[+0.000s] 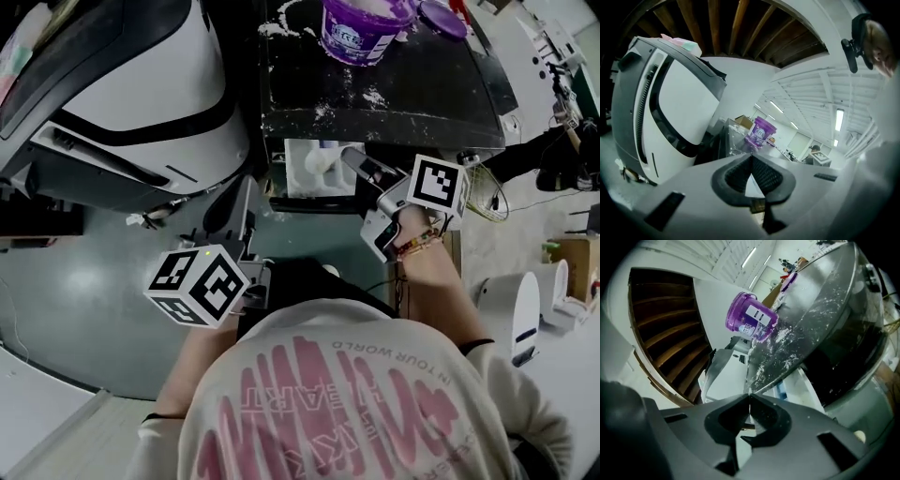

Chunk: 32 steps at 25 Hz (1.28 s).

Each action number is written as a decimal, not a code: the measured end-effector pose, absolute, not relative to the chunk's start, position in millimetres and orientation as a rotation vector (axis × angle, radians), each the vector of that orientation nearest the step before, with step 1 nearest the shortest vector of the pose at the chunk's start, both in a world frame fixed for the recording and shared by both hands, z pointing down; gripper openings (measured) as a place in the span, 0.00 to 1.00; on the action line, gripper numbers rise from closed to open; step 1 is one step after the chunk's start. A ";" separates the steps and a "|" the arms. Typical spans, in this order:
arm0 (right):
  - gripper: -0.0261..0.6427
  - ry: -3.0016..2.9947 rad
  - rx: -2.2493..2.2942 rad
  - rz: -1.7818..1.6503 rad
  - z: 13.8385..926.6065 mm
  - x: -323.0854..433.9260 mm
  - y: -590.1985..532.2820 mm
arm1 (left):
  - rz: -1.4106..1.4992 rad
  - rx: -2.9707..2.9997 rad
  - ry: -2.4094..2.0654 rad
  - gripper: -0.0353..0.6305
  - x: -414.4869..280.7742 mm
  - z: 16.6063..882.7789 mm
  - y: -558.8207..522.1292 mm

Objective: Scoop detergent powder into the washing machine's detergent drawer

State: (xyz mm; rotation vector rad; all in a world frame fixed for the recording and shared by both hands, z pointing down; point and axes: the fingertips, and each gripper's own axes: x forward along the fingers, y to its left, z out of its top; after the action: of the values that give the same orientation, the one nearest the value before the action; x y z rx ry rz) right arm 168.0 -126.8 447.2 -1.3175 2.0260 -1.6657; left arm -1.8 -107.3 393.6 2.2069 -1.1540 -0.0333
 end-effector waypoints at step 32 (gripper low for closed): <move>0.04 3.350 -1.435 -1.106 472.8 102.4 -123.5 | -0.123 2.107 -1.328 0.06 -20.9 396.2 -105.6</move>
State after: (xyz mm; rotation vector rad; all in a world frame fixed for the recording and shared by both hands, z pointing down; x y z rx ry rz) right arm 102.4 -123.5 472.8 -1.4352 3.3496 -1.1056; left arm -20.9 -105.6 396.2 2.1074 -1.3277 -0.1228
